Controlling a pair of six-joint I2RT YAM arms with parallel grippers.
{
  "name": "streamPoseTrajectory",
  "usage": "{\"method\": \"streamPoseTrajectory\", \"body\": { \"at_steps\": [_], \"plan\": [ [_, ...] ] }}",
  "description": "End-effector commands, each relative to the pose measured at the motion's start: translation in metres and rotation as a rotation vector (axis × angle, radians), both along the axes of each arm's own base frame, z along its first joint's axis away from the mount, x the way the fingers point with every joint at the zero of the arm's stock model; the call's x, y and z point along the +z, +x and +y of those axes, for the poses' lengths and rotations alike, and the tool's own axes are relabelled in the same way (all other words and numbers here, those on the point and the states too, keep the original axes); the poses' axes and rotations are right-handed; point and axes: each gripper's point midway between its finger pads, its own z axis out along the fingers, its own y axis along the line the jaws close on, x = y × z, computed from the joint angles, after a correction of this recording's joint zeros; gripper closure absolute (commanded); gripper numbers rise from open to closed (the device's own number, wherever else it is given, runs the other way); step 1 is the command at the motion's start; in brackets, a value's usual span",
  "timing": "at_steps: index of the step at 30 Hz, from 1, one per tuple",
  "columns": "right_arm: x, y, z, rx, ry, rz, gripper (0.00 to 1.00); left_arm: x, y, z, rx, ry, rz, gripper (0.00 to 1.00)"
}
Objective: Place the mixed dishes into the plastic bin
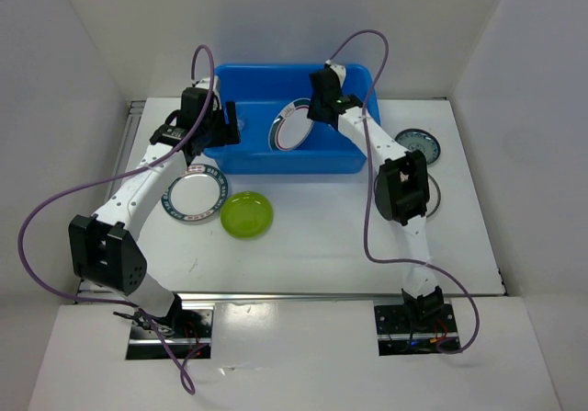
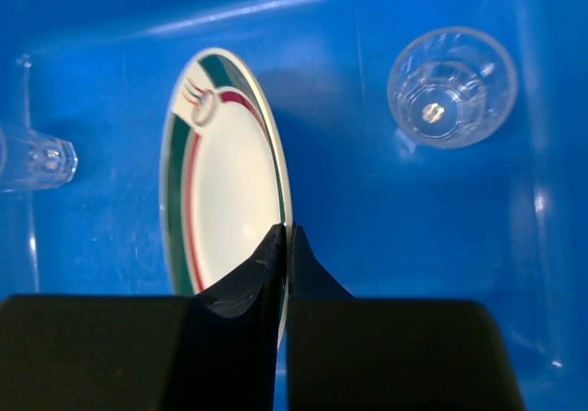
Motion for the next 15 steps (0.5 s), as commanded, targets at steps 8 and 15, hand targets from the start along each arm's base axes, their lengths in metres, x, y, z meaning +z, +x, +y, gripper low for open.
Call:
{"method": "streamPoseTrajectory", "body": {
  "at_steps": [8,15],
  "plan": [
    [-0.026,0.022,0.013,0.008,0.012,0.024,1.0,0.016,0.003,0.004,-0.001,0.015,-0.055,0.19],
    [-0.077,0.019,0.012,-0.004,-0.014,0.116,1.0,0.016,0.003,0.004,-0.006,0.023,-0.056,0.19]
  ]
}}
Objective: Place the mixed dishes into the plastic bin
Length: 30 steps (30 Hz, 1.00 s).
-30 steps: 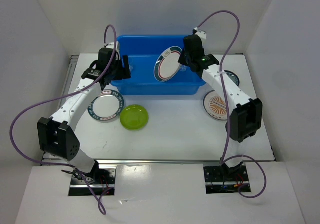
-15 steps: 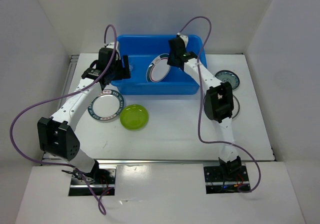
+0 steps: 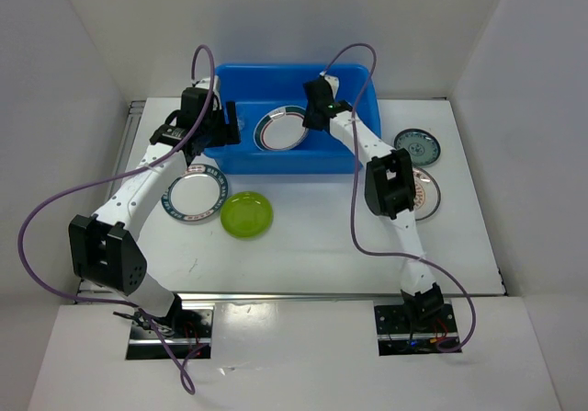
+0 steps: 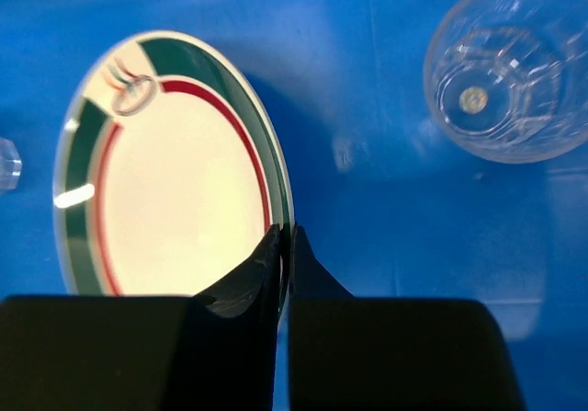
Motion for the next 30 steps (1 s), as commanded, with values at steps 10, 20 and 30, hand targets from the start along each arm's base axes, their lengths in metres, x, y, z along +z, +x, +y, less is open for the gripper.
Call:
{"method": "streamPoseTrajectory", "body": {
  "at_steps": [10,20,30],
  "plan": [
    [-0.008,0.008,0.0,-0.008,0.016,0.025,0.67,0.012,0.002,0.006,-0.005,0.036,-0.049,0.19],
    [0.106,-0.015,0.007,0.088,0.109,-0.102,0.46,0.031,0.018,0.052,0.179,-0.038,-0.098,0.02],
    [0.164,-0.094,-0.029,0.142,0.082,-0.183,0.46,-0.077,-0.028,0.22,0.708,-0.37,0.055,0.16]
  ]
}}
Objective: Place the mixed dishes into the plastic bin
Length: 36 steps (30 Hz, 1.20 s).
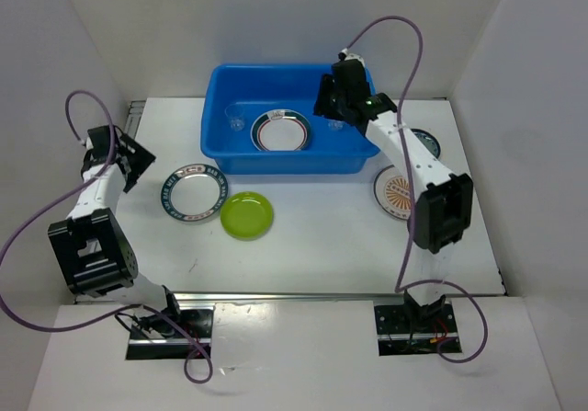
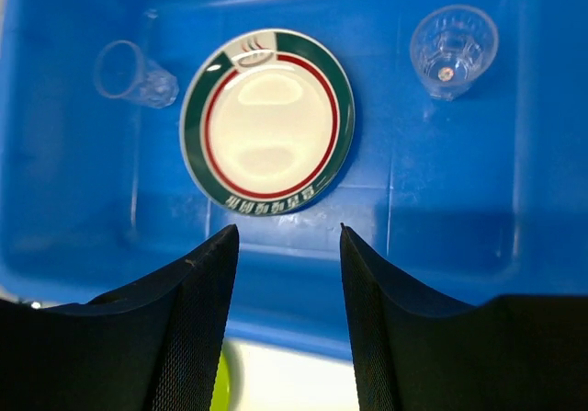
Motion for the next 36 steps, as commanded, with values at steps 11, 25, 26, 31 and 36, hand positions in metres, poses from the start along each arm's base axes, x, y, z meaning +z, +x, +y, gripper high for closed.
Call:
{"method": "streamPoseTrajectory", "body": {
  "at_steps": [11,25,26,31,36],
  "plan": [
    [0.038,-0.038,-0.019,0.031,0.007,-0.102,0.46,-0.024,-0.049,-0.016,0.107,-0.047,0.021,0.18],
    [0.052,-0.054,-0.03,0.014,0.005,-0.123,0.46,-0.073,-0.074,-0.035,0.163,-0.169,0.075,0.28],
    [0.052,-0.054,-0.032,0.006,0.001,-0.125,0.46,-0.077,-0.077,-0.035,0.17,-0.165,0.085,0.28],
    [0.054,-0.058,-0.036,-0.002,-0.003,-0.127,0.47,-0.091,-0.076,-0.039,0.19,-0.181,0.112,0.31],
    [0.058,-0.06,-0.039,-0.013,-0.008,-0.13,0.47,-0.115,-0.078,-0.055,0.196,-0.2,0.158,0.32]
  ]
}}
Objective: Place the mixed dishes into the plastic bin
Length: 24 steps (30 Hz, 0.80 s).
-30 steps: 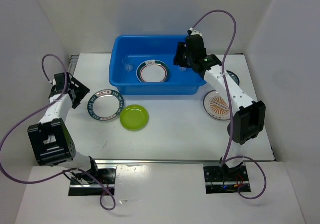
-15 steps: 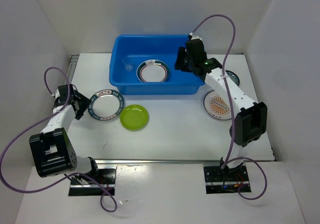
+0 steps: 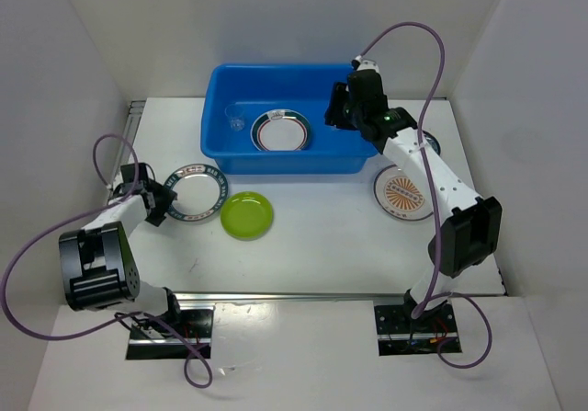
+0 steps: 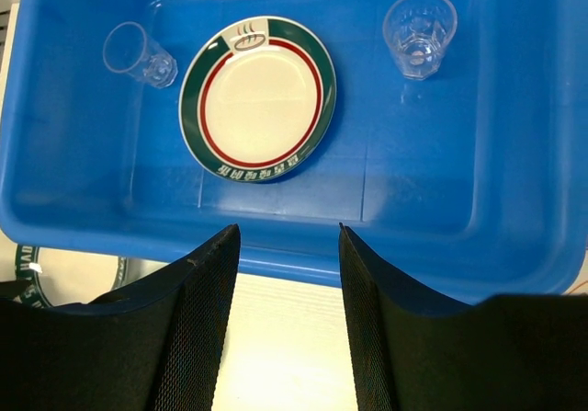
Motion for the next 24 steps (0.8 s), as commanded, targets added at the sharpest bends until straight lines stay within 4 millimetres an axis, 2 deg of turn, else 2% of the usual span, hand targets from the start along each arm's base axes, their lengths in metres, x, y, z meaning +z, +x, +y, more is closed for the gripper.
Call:
{"method": "streamPoseTrajectory", "body": {
  "at_steps": [1,3,5,10,11,15,17,19,21,24],
  "plan": [
    [0.027,-0.006,-0.012,-0.031,0.004,-0.068,0.47,-0.015,0.005,-0.012,0.01,-0.016,0.009,0.32],
    [0.025,-0.007,-0.015,-0.039,-0.004,-0.061,0.47,-0.024,0.003,-0.018,0.023,-0.028,0.018,0.32],
    [0.032,-0.009,-0.018,-0.044,-0.013,-0.073,0.47,-0.028,0.003,-0.025,0.019,-0.036,0.011,0.34],
    [0.038,-0.012,-0.023,-0.058,-0.025,-0.087,0.47,-0.02,0.009,-0.024,0.035,-0.037,-0.048,0.47],
    [0.036,-0.013,-0.024,-0.058,-0.029,-0.078,0.47,-0.024,0.003,-0.025,0.045,-0.046,-0.038,0.52],
    [0.04,-0.014,-0.027,-0.068,-0.03,-0.088,0.47,-0.025,0.003,-0.028,0.07,-0.068,-0.083,0.67],
    [0.036,-0.014,-0.029,-0.071,-0.046,-0.083,0.47,-0.032,-0.004,-0.03,0.083,-0.08,-0.067,0.79],
    [0.04,-0.016,-0.029,-0.072,-0.042,-0.092,0.47,-0.024,0.0,-0.03,0.079,-0.066,-0.095,0.85],
    [0.04,-0.016,-0.029,-0.072,-0.042,-0.092,0.47,-0.02,-0.004,-0.029,0.101,-0.068,-0.092,0.98],
    [0.036,-0.018,-0.027,-0.055,-0.038,-0.08,0.47,-0.009,-0.008,-0.026,0.124,-0.056,-0.099,1.0]
  ]
}}
